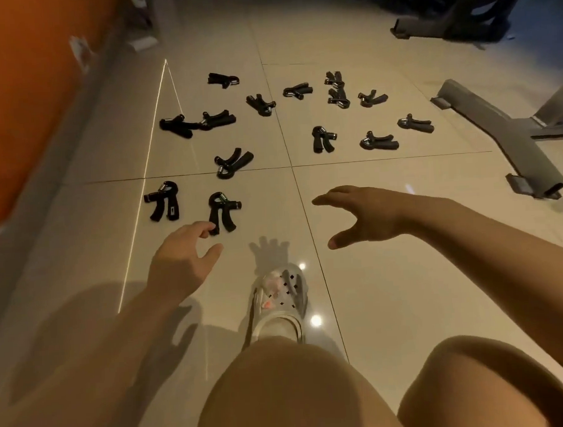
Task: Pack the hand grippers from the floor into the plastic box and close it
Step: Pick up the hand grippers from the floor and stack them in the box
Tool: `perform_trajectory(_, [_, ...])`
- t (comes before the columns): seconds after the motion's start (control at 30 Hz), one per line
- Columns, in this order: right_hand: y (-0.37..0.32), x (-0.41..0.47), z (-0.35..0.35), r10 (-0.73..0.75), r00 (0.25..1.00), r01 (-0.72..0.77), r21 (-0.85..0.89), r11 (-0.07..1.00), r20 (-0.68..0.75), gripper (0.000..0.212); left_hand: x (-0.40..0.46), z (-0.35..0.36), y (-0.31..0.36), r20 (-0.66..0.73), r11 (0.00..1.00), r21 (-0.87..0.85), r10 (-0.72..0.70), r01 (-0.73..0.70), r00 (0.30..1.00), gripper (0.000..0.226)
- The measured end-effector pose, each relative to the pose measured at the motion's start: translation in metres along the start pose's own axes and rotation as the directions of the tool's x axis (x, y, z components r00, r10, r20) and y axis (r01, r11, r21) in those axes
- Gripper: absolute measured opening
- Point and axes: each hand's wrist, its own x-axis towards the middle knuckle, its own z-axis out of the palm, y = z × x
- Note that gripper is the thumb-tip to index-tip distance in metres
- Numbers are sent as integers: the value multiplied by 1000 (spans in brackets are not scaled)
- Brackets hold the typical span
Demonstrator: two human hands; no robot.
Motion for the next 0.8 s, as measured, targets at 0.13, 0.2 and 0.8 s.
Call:
perform_trajectory(0.13, [-27, 26, -42, 1, 1000, -1, -95, 995, -4, 84, 21, -18, -4, -4, 999, -18, -46, 46, 999, 44])
perform_trajectory(0.2, [-45, 40, -63, -4, 1000, 2, -174, 985, -12, 86, 34, -32, -6, -34, 998, -21, -63, 62, 997, 46])
perform_trajectory(0.8, [-98, 187, -73, -104, 994, 103, -40, 994, -20, 85, 112, -87, -43, -145, 995, -34, -101, 97, 984, 36])
